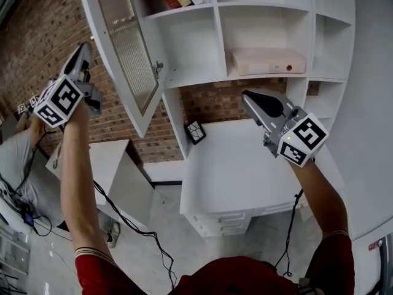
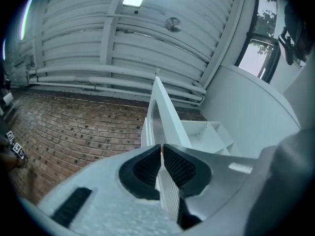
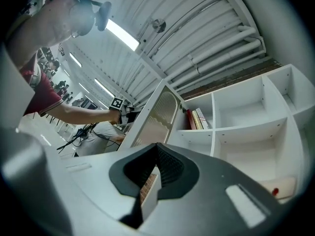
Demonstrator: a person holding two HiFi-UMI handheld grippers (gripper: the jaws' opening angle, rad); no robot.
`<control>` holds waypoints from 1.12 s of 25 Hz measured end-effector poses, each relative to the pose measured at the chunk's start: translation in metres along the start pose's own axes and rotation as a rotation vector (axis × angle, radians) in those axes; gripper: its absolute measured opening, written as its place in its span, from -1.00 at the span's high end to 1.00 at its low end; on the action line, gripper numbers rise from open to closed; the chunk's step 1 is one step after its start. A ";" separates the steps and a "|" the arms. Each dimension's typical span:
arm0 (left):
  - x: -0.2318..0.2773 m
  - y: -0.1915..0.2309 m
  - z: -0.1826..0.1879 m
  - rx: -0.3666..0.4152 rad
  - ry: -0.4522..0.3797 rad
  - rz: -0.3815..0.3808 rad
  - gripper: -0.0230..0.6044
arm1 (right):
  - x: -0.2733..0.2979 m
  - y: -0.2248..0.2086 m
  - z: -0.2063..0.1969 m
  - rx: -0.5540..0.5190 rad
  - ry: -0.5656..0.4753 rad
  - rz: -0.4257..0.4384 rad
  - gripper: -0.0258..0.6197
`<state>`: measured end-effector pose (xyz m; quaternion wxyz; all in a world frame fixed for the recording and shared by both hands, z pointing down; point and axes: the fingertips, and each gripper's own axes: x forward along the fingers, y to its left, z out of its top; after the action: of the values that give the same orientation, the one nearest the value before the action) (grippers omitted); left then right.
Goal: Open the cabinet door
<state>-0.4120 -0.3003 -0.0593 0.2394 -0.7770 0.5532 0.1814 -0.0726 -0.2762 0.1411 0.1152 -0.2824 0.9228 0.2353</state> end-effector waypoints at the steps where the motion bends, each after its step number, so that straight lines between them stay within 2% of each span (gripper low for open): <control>1: -0.004 0.000 0.002 0.004 -0.003 0.011 0.85 | -0.001 -0.001 0.001 -0.005 0.005 0.004 0.88; 4: -0.022 -0.011 0.009 0.046 -0.008 0.034 0.89 | -0.007 -0.003 0.007 -0.013 0.004 0.017 0.88; 7: -0.041 -0.034 0.014 0.089 -0.016 0.027 0.91 | -0.010 -0.002 0.017 -0.020 -0.012 0.029 0.88; 13: -0.062 -0.103 0.008 0.034 -0.036 -0.071 0.91 | -0.018 -0.001 0.041 -0.029 -0.064 0.048 0.88; 17: -0.069 -0.153 -0.017 0.003 -0.026 -0.148 0.91 | -0.028 -0.001 0.050 -0.004 -0.099 0.042 0.88; 21: -0.076 -0.203 -0.057 0.031 0.006 -0.211 0.91 | -0.038 -0.004 0.048 0.017 -0.133 0.016 0.88; 26: -0.087 -0.249 -0.091 -0.042 0.021 -0.271 0.91 | -0.052 -0.006 0.033 0.045 -0.142 -0.029 0.88; 28: -0.091 -0.262 -0.103 -0.047 0.030 -0.279 0.91 | -0.059 -0.005 0.027 0.045 -0.143 -0.052 0.88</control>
<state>-0.1916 -0.2176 0.1197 0.2356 -0.8544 0.4389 0.1475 -0.0190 -0.2391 0.1367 0.1933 -0.2861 0.9096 0.2310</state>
